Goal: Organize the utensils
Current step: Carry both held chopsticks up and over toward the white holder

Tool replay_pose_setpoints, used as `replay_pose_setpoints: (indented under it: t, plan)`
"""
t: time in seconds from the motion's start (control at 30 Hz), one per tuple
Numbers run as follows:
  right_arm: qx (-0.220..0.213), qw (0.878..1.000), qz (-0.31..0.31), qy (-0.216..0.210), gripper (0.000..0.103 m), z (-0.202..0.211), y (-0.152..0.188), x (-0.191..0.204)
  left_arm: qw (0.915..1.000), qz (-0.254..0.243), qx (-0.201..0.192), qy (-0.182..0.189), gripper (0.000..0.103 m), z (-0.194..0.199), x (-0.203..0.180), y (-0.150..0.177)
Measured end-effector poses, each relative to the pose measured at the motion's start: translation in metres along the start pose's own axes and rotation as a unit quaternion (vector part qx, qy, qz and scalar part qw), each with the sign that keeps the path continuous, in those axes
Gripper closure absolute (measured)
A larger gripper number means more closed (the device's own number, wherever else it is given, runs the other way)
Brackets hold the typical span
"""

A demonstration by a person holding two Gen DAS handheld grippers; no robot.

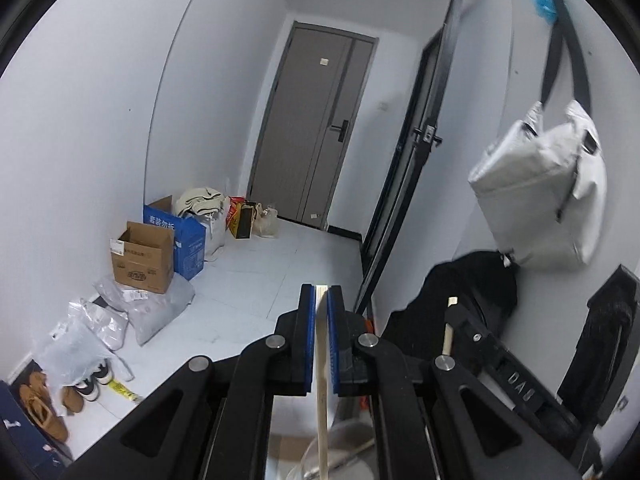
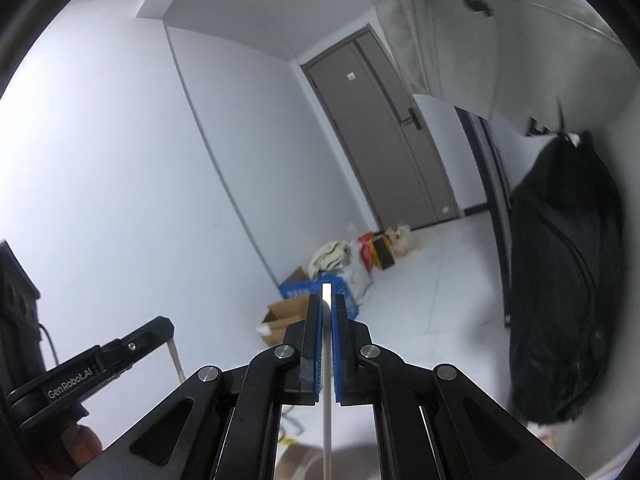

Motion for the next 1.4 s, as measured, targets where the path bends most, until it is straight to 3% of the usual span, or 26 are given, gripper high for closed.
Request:
replay_pose_setpoints:
  t: [0.23, 0.4, 0.7, 1.1, 1.4]
  plan:
    - [-0.03, 0.999, 0.003, 0.039, 0.099, -0.037, -0.002, -0.005, 0.999, 0.039, -0.02, 0.005, 0.101, -0.03, 0.017, -0.003]
    - [-0.049, 0.997, -0.01, 0.053, 0.099, -0.05, 0.005, -0.012, 0.999, 0.021, -0.039, 0.004, 0.101, -0.04, 0.015, 0.001]
    - [-0.089, 0.993, 0.024, 0.074, 0.099, -0.06, 0.018, -0.005, 0.9987, -0.014, -0.049, 0.005, 0.101, -0.045, 0.003, 0.01]
    - [-0.088, 0.993, 0.035, 0.073, 0.099, -0.056, 0.028, -0.012, 0.9983, -0.017, -0.055, 0.002, 0.101, -0.049, 0.005, 0.016]
    - [-0.056, 0.995, 0.054, 0.054, 0.099, -0.049, 0.041, -0.01, 0.9979, -0.044, -0.046, 0.015, 0.101, -0.047, -0.008, 0.025]
Point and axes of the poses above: each gripper's, at about its wrist camera, not at the fingertips, and z roughly against the way its jaws point, x to its left, y to its underside, the point moved 10 cm from there along -z, roughly the way its jaws point, and after that the axes turned 11 degrees about x, right-handed, at the moved point
